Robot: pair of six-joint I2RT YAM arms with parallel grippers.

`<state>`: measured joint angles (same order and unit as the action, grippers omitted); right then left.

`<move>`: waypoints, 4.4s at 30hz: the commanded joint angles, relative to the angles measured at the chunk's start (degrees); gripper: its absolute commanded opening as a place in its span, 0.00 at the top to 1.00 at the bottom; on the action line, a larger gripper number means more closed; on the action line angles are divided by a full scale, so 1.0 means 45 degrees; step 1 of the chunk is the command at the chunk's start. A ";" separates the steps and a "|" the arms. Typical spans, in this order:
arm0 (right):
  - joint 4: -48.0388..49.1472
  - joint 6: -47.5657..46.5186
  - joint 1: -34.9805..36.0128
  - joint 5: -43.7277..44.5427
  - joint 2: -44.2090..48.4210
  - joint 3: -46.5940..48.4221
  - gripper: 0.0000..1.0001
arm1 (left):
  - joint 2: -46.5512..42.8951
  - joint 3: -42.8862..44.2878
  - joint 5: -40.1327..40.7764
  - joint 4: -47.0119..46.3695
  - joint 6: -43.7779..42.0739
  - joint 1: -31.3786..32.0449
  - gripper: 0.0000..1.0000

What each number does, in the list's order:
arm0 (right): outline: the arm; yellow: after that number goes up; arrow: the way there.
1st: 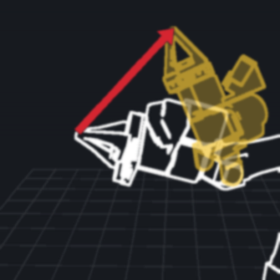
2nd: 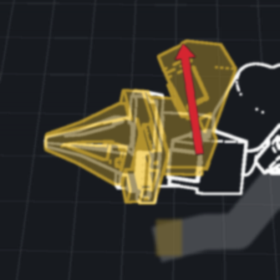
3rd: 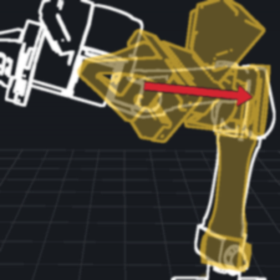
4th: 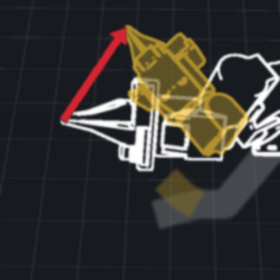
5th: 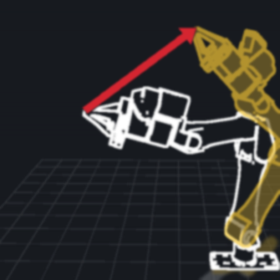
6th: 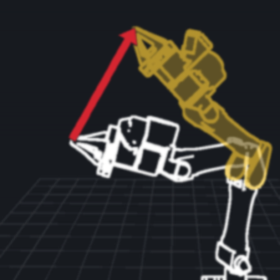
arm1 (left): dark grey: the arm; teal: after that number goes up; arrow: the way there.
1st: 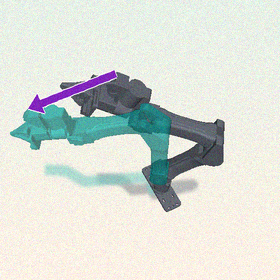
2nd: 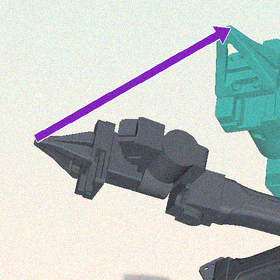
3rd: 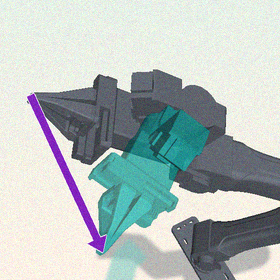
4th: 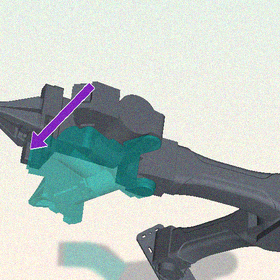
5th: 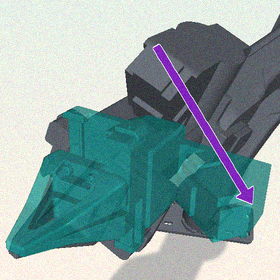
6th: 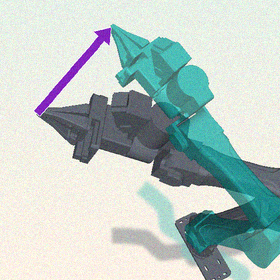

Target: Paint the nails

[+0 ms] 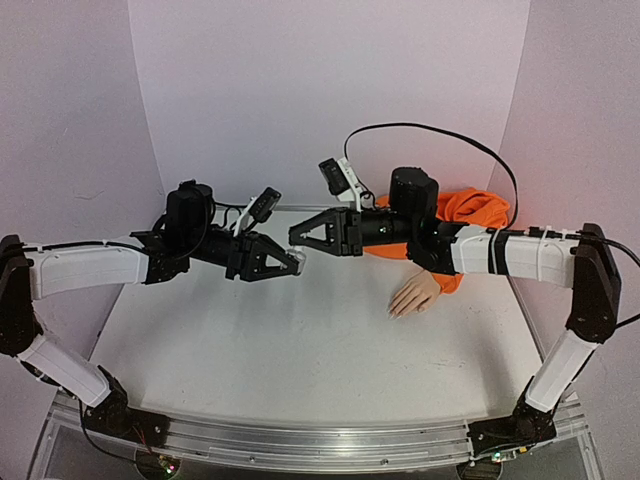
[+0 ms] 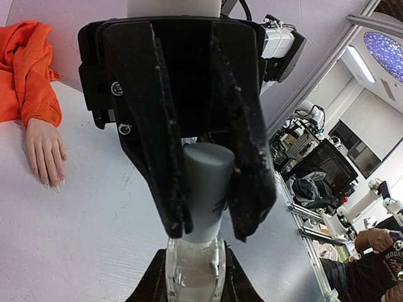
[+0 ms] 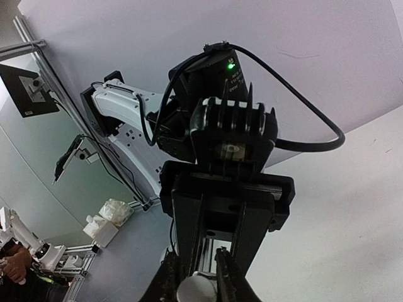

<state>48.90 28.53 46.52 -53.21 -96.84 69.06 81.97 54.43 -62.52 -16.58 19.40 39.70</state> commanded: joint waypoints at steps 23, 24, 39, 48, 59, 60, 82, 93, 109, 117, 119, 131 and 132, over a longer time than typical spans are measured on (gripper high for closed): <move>-0.4304 0.1827 0.4203 1.6006 -0.0926 0.2426 1.00 | -0.0182 0.1035 1.4525 -0.1023 -0.3723 0.1134 1.00; -0.4547 0.1875 0.4397 1.6332 -0.1223 0.2879 1.00 | -0.0137 0.1046 1.4712 -0.1106 -0.3698 0.1164 1.00; -0.4708 -0.0812 0.4142 1.5908 0.0801 0.2036 0.38 | -0.1867 -0.1358 1.2237 -0.0926 -0.2731 0.1030 1.00; -0.2261 -0.0945 0.1526 1.0358 0.2945 -0.1369 0.02 | -0.2508 -0.1613 0.6996 -0.0828 -0.1285 -0.0226 0.98; -0.0229 -0.0940 0.0559 0.2503 0.1971 -0.0591 0.10 | -0.0601 0.0253 0.0400 -0.0847 -0.0277 0.0007 1.00; -0.0202 -0.0837 0.0560 0.2085 0.1695 -0.0345 0.13 | -0.0556 0.0292 0.0222 -0.0847 -0.0415 0.0106 1.00; 0.1700 0.1001 0.0548 -0.0765 0.0000 0.0349 0.92 | -0.0297 0.0481 -0.0064 -0.0847 -0.0755 0.0493 1.00; 0.0469 0.0825 0.0586 0.3045 -0.0396 -0.0088 1.00 | -0.1354 -0.0415 0.9843 -0.0780 -0.1494 0.0571 1.00; -0.4680 0.1010 0.3776 1.4946 -0.1810 0.3433 0.94 | -0.0483 -0.0123 1.5086 -0.0770 -0.2687 0.1646 1.00; -0.4486 -0.0907 0.3490 1.3743 -0.0313 0.2361 0.42 | -0.1220 -0.1396 1.4348 -0.0661 -0.2451 0.1463 1.00; -0.4482 -0.1147 0.3172 1.3108 0.0136 0.1890 0.35 | -0.1476 -0.1585 1.3769 -0.0582 -0.2160 0.1183 1.00; -0.1543 -0.0549 0.0151 0.5505 0.2036 -0.1165 0.05 | -0.1342 -0.0707 0.4686 -0.0495 -0.0023 -0.0815 1.00; -0.0933 -0.0490 0.0138 0.4770 0.1962 -0.1225 0.05 | -0.1124 -0.0475 0.3883 -0.0513 0.0122 -0.0815 1.00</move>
<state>33.41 25.17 46.74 -15.16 -90.21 64.51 75.50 46.37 -26.30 -15.38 17.04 35.57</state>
